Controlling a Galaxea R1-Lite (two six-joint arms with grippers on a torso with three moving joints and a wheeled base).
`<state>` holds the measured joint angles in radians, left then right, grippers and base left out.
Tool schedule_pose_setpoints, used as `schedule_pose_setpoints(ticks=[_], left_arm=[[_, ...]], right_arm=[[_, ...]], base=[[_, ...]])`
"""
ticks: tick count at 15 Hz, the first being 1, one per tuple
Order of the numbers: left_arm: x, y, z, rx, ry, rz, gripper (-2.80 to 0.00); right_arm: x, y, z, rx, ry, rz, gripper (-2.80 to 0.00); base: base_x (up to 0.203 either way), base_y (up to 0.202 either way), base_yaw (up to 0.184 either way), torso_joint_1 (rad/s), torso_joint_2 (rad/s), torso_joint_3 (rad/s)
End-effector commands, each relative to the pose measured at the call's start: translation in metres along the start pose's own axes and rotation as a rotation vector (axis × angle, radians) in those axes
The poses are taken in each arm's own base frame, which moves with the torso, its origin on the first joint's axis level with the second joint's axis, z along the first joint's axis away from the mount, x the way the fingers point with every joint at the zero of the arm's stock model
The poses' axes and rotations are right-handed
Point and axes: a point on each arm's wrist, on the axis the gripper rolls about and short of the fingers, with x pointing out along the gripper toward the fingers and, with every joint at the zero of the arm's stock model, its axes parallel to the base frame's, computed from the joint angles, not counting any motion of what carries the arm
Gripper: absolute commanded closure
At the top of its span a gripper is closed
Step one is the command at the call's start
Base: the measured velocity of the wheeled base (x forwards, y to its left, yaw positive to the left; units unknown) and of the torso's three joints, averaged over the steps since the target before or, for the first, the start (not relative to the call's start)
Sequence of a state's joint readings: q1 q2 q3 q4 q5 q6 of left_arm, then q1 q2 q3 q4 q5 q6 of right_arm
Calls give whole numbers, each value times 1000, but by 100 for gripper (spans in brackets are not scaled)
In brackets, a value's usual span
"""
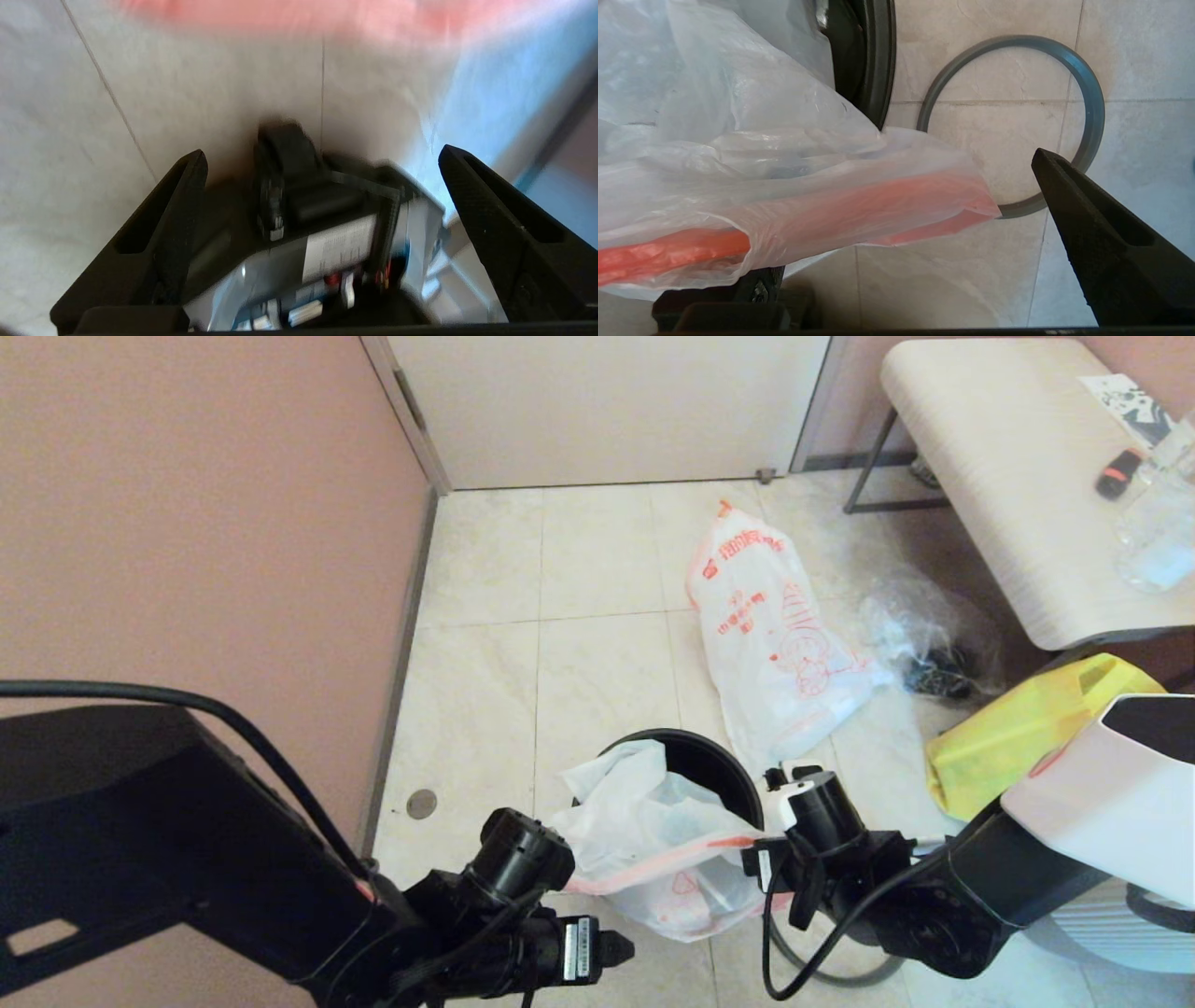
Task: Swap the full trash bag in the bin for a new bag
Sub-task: Put the new garbage bag on the trash can
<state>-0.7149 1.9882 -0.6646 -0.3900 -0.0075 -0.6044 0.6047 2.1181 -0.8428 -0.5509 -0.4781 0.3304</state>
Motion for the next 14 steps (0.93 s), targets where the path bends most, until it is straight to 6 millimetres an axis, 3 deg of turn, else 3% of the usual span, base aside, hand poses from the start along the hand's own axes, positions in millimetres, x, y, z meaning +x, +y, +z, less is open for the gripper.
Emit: schedule_pose_setpoints(ticks=[1,7,14], left_arm=[[23,-2,7,-20,-1,30,-280],[61,-1,52,-91,-71,92,-280],[83,-4,86,-116,-142,128,-280]], right_arm=[[0,1,0,4,-3,0,-280],[0,1,3,11,-12,3,-280],[-4,5,4,31,-21,17,-280]], base=[[0,0,0,0,0,0],[0,0,0,0,0,0],[0,0,0,0,0,0]])
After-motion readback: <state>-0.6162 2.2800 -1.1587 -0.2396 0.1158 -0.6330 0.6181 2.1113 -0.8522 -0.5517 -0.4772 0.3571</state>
